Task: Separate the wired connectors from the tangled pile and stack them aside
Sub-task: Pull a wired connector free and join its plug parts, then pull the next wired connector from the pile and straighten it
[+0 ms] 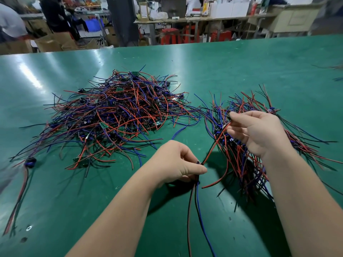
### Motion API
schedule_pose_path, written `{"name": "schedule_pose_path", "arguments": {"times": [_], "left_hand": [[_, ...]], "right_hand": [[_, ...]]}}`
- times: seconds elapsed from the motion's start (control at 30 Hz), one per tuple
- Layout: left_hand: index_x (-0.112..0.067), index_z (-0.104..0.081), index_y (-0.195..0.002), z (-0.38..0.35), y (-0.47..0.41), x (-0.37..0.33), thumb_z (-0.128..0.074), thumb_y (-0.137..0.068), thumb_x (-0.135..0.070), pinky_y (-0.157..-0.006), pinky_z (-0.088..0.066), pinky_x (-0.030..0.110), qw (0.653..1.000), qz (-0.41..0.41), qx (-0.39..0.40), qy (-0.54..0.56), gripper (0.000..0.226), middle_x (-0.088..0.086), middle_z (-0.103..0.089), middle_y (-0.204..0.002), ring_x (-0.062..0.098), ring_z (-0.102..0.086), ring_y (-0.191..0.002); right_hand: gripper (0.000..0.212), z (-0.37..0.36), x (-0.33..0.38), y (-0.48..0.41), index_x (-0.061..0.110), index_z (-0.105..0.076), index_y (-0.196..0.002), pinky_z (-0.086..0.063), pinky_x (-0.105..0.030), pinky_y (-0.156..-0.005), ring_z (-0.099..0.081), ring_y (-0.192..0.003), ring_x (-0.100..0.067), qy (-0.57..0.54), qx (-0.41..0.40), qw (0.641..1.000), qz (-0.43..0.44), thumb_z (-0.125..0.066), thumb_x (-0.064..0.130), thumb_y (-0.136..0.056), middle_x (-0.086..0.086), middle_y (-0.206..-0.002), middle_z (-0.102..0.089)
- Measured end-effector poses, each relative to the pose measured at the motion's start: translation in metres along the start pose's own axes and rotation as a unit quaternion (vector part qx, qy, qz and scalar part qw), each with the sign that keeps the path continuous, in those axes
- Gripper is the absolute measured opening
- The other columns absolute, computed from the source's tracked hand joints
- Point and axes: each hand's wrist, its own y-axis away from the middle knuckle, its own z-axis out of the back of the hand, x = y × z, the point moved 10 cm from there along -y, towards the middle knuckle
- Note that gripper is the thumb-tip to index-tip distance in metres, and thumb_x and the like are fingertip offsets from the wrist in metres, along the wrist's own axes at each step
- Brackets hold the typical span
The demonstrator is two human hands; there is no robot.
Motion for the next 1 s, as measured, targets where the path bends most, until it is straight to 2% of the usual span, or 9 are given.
{"name": "schedule_pose_path", "arguments": {"times": [0.23, 0.4, 0.5, 0.6, 0.67, 0.77, 0.83, 0.93, 1.0], "left_hand": [[-0.012, -0.064, -0.065, 0.009, -0.001, -0.001, -0.085, -0.068, -0.012, -0.056, -0.053, 0.024, 1.000, -0.006, -0.014, 0.003, 0.021, 0.002, -0.065, -0.057, 0.013, -0.061, -0.052], [-0.008, -0.064, -0.069, 0.018, 0.000, -0.004, -0.083, -0.071, -0.012, -0.051, -0.052, 0.022, 0.998, -0.014, -0.053, 0.033, 0.020, 0.002, -0.066, -0.054, 0.012, -0.063, -0.048], [-0.009, -0.065, -0.072, 0.045, 0.000, -0.006, -0.082, -0.073, -0.015, -0.063, -0.059, 0.036, 0.981, -0.038, -0.178, 0.062, 0.018, 0.011, -0.071, -0.064, 0.026, -0.070, -0.060], [-0.002, -0.064, -0.081, 0.061, 0.004, -0.009, -0.079, -0.076, -0.014, -0.055, -0.057, 0.027, 0.953, -0.070, -0.240, 0.172, 0.020, 0.009, -0.070, -0.064, 0.017, -0.068, -0.057], [0.000, -0.064, -0.084, 0.064, 0.004, -0.007, -0.078, -0.077, -0.015, -0.050, -0.054, 0.021, 0.939, -0.069, -0.243, 0.231, 0.022, 0.005, -0.068, -0.061, 0.012, -0.066, -0.054], [-0.005, -0.066, -0.076, 0.051, -0.001, -0.007, -0.077, -0.072, -0.025, -0.047, -0.052, 0.019, 0.945, -0.051, -0.182, 0.268, 0.024, 0.004, -0.067, -0.059, 0.008, -0.063, -0.050], [-0.011, -0.067, -0.066, 0.042, -0.002, -0.009, -0.074, -0.065, -0.034, -0.048, -0.052, 0.020, 0.951, -0.042, -0.138, 0.273, 0.024, 0.007, -0.066, -0.062, 0.009, -0.061, -0.050], [-0.012, -0.067, -0.068, 0.039, -0.002, -0.015, -0.066, -0.068, -0.044, -0.048, -0.054, 0.022, 0.954, -0.047, -0.107, 0.275, 0.032, 0.005, -0.069, -0.064, 0.012, -0.067, -0.054], [-0.012, -0.068, -0.076, 0.055, 0.000, -0.015, -0.062, -0.079, -0.047, -0.054, -0.058, 0.026, 0.961, -0.059, -0.161, 0.215, 0.035, 0.005, -0.073, -0.072, 0.014, -0.070, -0.060]], "right_hand": [[0.018, -0.014, -0.010, 0.004, 0.007, -0.046, -0.078, -0.047, -0.017, -0.038, -0.061, -0.040, -0.012, -0.072, 0.026, 0.996, -0.040, -0.054, 0.008, -0.095, -0.002, -0.042, -0.058], [0.027, -0.024, -0.016, 0.009, 0.007, -0.050, -0.082, -0.052, -0.021, -0.045, -0.069, -0.053, -0.020, -0.108, 0.040, 0.992, -0.051, -0.045, 0.026, -0.101, -0.011, -0.055, -0.066], [0.043, -0.024, -0.016, 0.008, 0.009, -0.060, -0.088, -0.057, -0.028, -0.053, -0.071, -0.061, -0.025, -0.069, 0.026, 0.996, -0.047, -0.034, 0.039, -0.102, -0.015, -0.078, -0.069], [0.023, -0.033, -0.011, 0.014, 0.018, -0.055, -0.096, -0.056, -0.031, -0.059, -0.070, -0.067, -0.025, 0.028, 0.036, 0.999, 0.000, -0.044, 0.038, -0.099, -0.015, -0.095, -0.065], [0.013, -0.057, -0.009, 0.027, 0.023, -0.053, -0.097, -0.055, -0.030, -0.060, -0.069, -0.069, -0.021, 0.111, 0.123, 0.984, 0.064, -0.061, 0.030, -0.090, -0.012, -0.097, -0.065], [0.032, -0.090, -0.004, 0.054, 0.029, -0.059, -0.097, -0.057, -0.029, -0.070, -0.066, -0.073, -0.012, 0.277, 0.228, 0.910, 0.207, -0.079, 0.018, -0.075, 0.000, -0.097, -0.067], [0.026, -0.096, 0.002, 0.064, 0.028, -0.064, -0.090, -0.057, -0.032, -0.074, -0.067, -0.074, -0.009, 0.324, 0.217, 0.881, 0.268, -0.080, 0.016, -0.073, 0.006, -0.087, -0.070], [0.018, -0.089, 0.007, 0.062, 0.028, -0.066, -0.079, -0.058, -0.039, -0.074, -0.069, -0.071, -0.013, 0.303, 0.178, 0.898, 0.264, -0.079, 0.017, -0.074, 0.008, -0.077, -0.071], [0.017, -0.078, 0.012, 0.054, 0.028, -0.066, -0.076, -0.058, -0.038, -0.073, -0.068, -0.067, -0.016, 0.302, 0.141, 0.907, 0.257, -0.078, 0.016, -0.074, 0.007, -0.073, -0.071]]}}
